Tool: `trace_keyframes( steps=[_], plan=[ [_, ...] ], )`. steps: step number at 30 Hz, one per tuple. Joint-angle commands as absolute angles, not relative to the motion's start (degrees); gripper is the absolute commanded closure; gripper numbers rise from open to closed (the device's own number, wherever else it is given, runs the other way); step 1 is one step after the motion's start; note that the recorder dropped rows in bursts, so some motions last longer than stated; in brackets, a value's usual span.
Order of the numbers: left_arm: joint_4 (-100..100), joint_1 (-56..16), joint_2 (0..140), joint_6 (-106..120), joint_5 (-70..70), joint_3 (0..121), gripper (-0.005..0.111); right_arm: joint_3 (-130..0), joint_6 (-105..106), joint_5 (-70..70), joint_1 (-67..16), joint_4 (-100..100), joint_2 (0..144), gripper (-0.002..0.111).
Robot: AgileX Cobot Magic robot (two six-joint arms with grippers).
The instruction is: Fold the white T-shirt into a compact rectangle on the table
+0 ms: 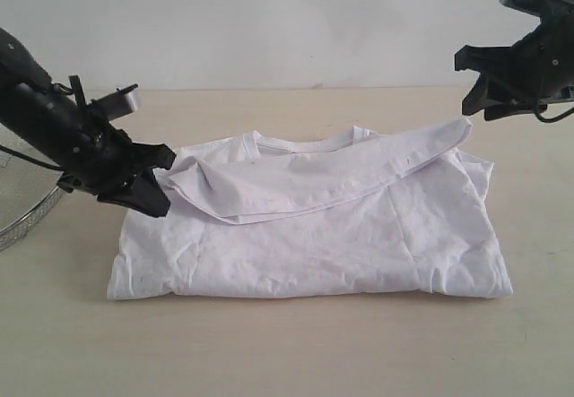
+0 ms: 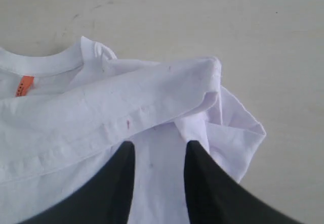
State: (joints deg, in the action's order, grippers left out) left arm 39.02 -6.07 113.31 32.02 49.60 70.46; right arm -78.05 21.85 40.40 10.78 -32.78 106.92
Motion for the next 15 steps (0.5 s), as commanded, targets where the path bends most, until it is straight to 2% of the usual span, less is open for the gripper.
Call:
trace_keyframes(
  steps=[1, 10, 15],
  plan=[
    [39.8, -5.9, 114.6, 31.8, 50.3, 73.3, 0.102, -75.4, 22.9, 40.1, 11.2, -32.4, 105.2, 0.080],
    [40.0, -5.9, 118.4, 31.8, 52.5, 74.5, 0.102, -73.2, 23.5, 38.9, 11.2, -32.4, 103.9, 0.080],
    [44.3, -5.9, 118.4, 34.2, 44.4, 74.6, 0.102, -73.2, 23.7, 38.9, 11.2, -32.4, 103.9, 0.080]
  ],
)
